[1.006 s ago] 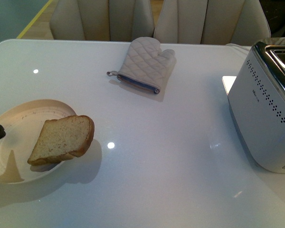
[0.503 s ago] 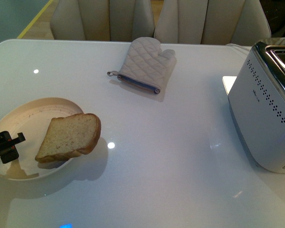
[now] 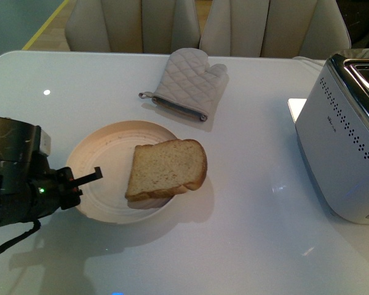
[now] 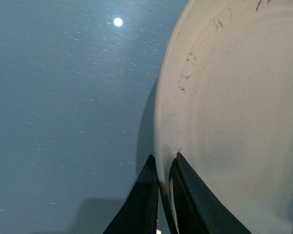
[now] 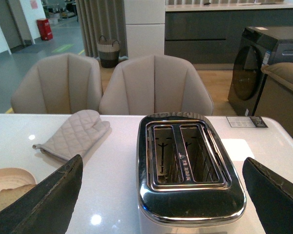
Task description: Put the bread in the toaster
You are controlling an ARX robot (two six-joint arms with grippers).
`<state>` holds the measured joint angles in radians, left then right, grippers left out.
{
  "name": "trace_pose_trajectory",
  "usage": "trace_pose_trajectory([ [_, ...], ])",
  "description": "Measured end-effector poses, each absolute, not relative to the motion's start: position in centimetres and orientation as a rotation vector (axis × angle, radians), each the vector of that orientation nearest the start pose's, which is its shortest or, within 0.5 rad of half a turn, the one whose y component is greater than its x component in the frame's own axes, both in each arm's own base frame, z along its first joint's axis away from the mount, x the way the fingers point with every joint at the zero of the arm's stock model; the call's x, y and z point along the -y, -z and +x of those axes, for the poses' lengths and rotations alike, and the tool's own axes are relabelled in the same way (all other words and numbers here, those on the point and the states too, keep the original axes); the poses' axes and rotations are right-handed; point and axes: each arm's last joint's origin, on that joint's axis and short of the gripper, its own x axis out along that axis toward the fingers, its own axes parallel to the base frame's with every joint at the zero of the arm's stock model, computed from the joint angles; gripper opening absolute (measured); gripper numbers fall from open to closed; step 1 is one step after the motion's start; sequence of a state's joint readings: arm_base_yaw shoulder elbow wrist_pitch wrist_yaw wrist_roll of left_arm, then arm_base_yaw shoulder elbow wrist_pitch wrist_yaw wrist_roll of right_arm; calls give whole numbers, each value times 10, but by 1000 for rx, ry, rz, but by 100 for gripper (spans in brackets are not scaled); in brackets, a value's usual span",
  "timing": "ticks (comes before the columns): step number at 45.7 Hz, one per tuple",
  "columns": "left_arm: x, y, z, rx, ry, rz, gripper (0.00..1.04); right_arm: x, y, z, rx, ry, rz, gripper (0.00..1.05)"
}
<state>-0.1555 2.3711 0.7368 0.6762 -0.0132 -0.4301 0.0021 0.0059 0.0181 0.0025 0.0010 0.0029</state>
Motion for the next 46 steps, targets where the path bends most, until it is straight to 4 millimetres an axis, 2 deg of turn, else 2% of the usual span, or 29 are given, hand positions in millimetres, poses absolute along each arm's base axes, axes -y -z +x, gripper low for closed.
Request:
trace_pose_trajectory([
  [17,106,40,307,-995,-9,-351,5,0,-169,97,15,-1,3,96],
  [28,124,41,305,-1002,-5,-378,5,0,-169,97,15,-1,3,96],
  [31,127,41,303,-1008,3,-380,13,0,-169,97,15,-1,3,96],
  [34,127,42,300,-1019,9,-379,28,0,-169,97,15,-1,3,96],
  [37,122,37,297,-1007,-3,-393,41,0,-169,97,15,-1,3,96],
  [39,119,34,297,-997,-12,-401,45,0,-169,97,15,-1,3,96],
  [41,113,25,297,-970,-24,-422,52,0,-169,97,15,-1,3,96],
  [46,93,-24,303,-791,-41,-512,74,0,-169,97,15,-1,3,96],
])
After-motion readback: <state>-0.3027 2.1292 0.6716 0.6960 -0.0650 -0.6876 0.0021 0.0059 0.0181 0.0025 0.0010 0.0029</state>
